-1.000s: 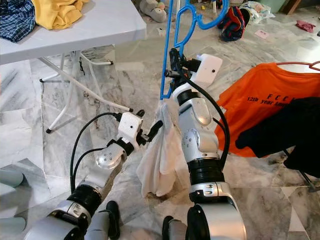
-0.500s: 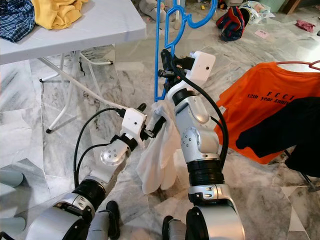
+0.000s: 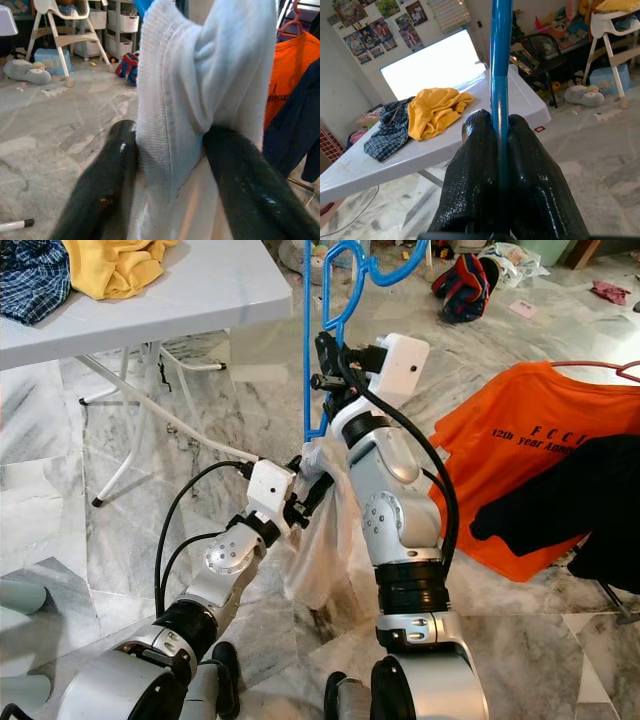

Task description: Hang hanger

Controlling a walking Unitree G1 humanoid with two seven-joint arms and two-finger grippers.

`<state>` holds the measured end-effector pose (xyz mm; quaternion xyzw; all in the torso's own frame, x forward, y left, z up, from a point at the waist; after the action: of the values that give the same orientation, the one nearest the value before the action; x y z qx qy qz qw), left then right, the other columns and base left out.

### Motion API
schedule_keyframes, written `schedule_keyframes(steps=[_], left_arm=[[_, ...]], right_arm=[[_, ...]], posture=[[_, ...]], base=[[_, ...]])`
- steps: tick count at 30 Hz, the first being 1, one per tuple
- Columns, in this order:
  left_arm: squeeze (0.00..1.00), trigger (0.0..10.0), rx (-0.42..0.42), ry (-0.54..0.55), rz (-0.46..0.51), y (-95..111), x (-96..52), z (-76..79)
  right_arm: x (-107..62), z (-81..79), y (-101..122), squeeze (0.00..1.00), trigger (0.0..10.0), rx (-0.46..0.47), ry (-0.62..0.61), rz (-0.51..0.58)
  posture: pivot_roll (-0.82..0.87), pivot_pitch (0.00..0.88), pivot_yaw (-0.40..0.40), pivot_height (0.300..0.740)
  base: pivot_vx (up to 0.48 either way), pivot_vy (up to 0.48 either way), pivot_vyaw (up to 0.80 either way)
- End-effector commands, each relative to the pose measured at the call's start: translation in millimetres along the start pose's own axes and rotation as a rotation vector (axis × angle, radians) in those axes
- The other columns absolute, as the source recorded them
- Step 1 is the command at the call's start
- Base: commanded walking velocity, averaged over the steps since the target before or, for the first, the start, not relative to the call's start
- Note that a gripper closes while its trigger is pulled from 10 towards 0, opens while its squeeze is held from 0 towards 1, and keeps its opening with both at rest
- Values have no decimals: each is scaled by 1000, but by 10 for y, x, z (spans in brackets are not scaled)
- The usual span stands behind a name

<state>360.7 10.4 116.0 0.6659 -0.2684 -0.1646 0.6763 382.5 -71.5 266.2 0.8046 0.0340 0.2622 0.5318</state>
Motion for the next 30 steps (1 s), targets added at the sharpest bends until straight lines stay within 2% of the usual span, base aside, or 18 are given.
schedule_keyframes(steps=[1, 6, 7, 8, 9, 13, 15, 19, 25, 30], left_arm=[[0, 0, -10, -22, -10, -32, 8, 78], [0, 0, 7, -31, -9, -47, -26, 72], [0, 4235, 16, -47, -14, -69, -53, 78], [1000, 10000, -11, -67, -21, -102, -88, 87], [1000, 10000, -31, -87, -24, -131, -125, 95], [1000, 10000, -22, -107, -13, -170, -231, 84], [1000, 10000, -3, -86, 5, -177, -303, 34], [1000, 10000, 13, -48, 22, -170, -343, -27], [1000, 10000, 52, -5, 36, -114, -301, -77], [1000, 10000, 61, -8, 45, -65, -207, -21]], right_arm=[[1, -79, 77, 0, 10000, 0, 32, 34], [-9, -55, 52, 0, 10000, -10, 20, 26], [-13, -49, 51, 0, 10000, -11, 17, 25], [-15, -43, 52, 0, 10000, -14, 15, 26], [-17, -35, 52, 0, 10000, -17, 12, 26], [-25, -14, 47, 0, 10000, -27, 6, 28], [-29, -1, 39, 0, 10000, -31, 0, 29], [-24, 8, 34, 0, 10000, -32, -6, 30], [4, 0, 63, 0, 10000, -34, -6, 38], [10, 5, 76, 0, 10000, -41, -6, 39]], posture=[[-25, 223, -71, 740], [-23, 225, -70, 740], [-23, 228, -68, 740], [-21, 229, -67, 740], [-21, 229, -67, 740], [-11, 235, -65, 740], [-3, 239, -64, 740], [5, 243, -66, 740], [-2, 244, -73, 740], [-16, 242, -74, 740]], base=[[0, 0, 0], [0, 0, 0], [0, 0, 0], [0, 0, 0], [0, 0, 0], [0, 0, 0], [0, 0, 0], [0, 0, 0], [0, 0, 0], [0, 0, 0]])
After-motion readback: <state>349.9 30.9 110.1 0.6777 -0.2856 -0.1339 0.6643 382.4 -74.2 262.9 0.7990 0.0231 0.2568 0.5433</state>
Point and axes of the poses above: a point about 5 cm out from each wrist's last joint towards the gripper, its own x axis pointing out of the wrist towards the gripper, its own y axis along the axis of the wrist's last joint, z = x × y, the point moved 3 cm from there along x, pointing out of the wrist towards the gripper, and after that the axes turned 3 degrees about -x, right-handed, at the moved point
